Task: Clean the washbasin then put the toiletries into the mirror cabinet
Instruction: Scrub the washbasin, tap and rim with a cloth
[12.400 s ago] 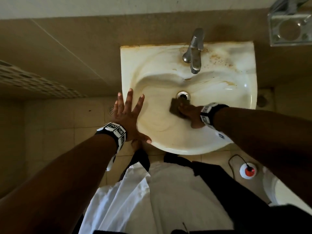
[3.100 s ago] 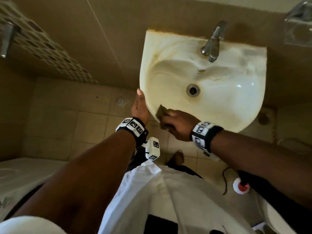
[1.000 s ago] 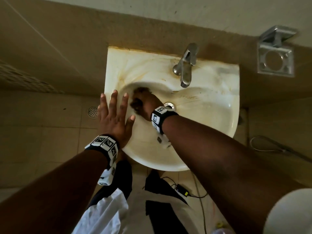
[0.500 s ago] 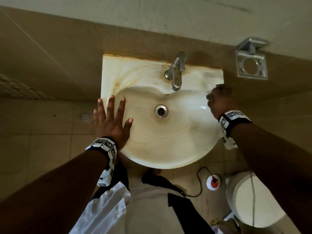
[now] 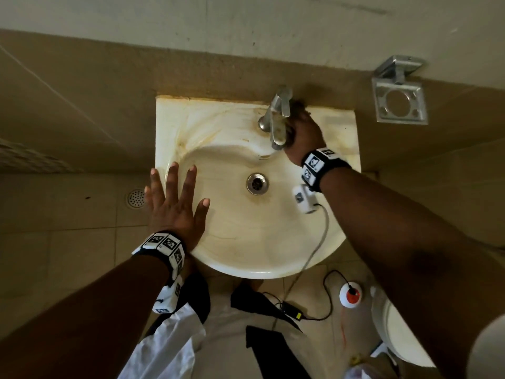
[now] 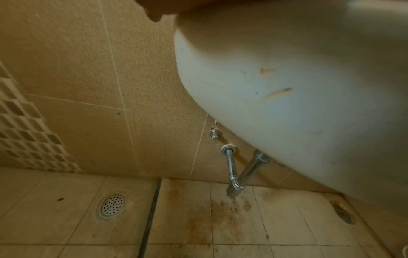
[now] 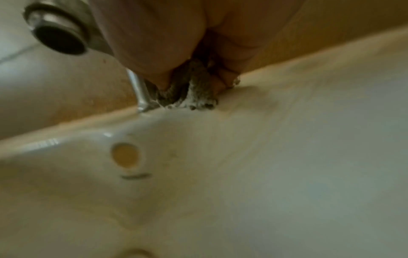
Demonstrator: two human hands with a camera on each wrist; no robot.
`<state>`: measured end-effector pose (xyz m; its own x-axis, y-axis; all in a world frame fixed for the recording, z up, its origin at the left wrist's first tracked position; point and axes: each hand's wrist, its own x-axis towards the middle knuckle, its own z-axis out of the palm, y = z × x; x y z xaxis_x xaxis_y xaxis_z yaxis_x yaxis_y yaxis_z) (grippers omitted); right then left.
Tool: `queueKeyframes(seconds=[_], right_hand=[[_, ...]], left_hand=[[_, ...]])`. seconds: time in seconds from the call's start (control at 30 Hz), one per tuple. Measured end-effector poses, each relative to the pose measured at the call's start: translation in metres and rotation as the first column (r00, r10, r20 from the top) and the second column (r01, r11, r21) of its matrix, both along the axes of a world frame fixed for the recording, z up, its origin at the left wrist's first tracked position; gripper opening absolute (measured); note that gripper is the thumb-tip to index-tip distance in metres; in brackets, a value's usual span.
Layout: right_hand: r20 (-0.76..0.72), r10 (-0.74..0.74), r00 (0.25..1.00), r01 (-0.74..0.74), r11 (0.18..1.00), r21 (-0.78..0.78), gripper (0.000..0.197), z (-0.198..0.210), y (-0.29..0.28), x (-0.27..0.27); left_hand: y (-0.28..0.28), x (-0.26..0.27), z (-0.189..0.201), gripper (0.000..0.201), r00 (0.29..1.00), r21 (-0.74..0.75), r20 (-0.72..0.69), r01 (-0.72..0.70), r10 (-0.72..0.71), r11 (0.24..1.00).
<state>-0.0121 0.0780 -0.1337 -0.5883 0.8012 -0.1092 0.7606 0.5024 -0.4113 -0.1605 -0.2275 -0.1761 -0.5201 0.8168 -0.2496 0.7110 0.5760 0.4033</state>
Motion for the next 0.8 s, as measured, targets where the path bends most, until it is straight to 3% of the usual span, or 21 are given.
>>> queueKeyframes(seconds=[0.07,0.1,0.2,0.27,0.4,0.47,0.57,0.67,0.7,0.8], right_hand=[[0.144,0.035,0.989,-0.042,0.998,0.05,0.042,0.001,0.019,0.023],[0.168,-0.016,0.986,0.007,0.999,0.053,0.039,0.005,0.031,0.039],[0.104,-0.235,0.966,0.226,0.97,0.089,0.032,0.01,0.051,0.073],[0.13,-0.306,0.943,0.296,0.951,0.095,0.032,0.011,0.044,0.076],[0.022,-0.232,0.973,0.231,0.973,0.012,0.031,-0.009,0.003,0.049],[-0.043,-0.276,0.96,0.276,0.961,-0.023,0.032,-0.015,-0.029,0.028],[-0.157,-0.383,0.911,0.382,0.923,-0.035,0.046,-0.023,-0.077,-0.006],[-0.348,-0.487,0.801,0.447,0.874,-0.192,0.062,-0.035,-0.107,-0.037],[-0.356,-0.477,0.804,0.438,0.879,-0.188,0.06,-0.037,-0.115,-0.048],[-0.266,-0.265,0.927,0.256,0.964,-0.066,0.052,-0.036,-0.136,-0.084]], left_hand=[[0.0,0.0,0.0,0.076,1.0,-0.008,-0.002,-0.002,0.002,1.0],[0.0,0.0,0.0,0.076,1.0,-0.014,-0.001,-0.001,0.001,1.0],[0.001,0.001,0.001,0.075,1.0,-0.01,-0.008,-0.005,0.005,1.0],[0.0,0.001,0.001,0.075,1.0,-0.006,-0.009,-0.01,0.009,1.0],[0.0,0.001,0.001,0.076,1.0,-0.014,-0.016,-0.003,0.003,1.0],[0.001,0.0,0.001,0.077,1.0,-0.014,-0.012,-0.001,0.001,1.0],[0.001,0.0,-0.001,0.077,1.0,-0.007,-0.018,-0.006,0.006,1.0],[0.0,0.0,-0.002,0.077,1.0,-0.006,-0.022,-0.001,0.001,1.0],[0.0,0.0,-0.002,0.077,1.0,-0.001,-0.019,-0.001,0.001,1.0],[-0.001,0.0,-0.001,0.078,1.0,0.021,-0.011,0.003,-0.003,1.0]])
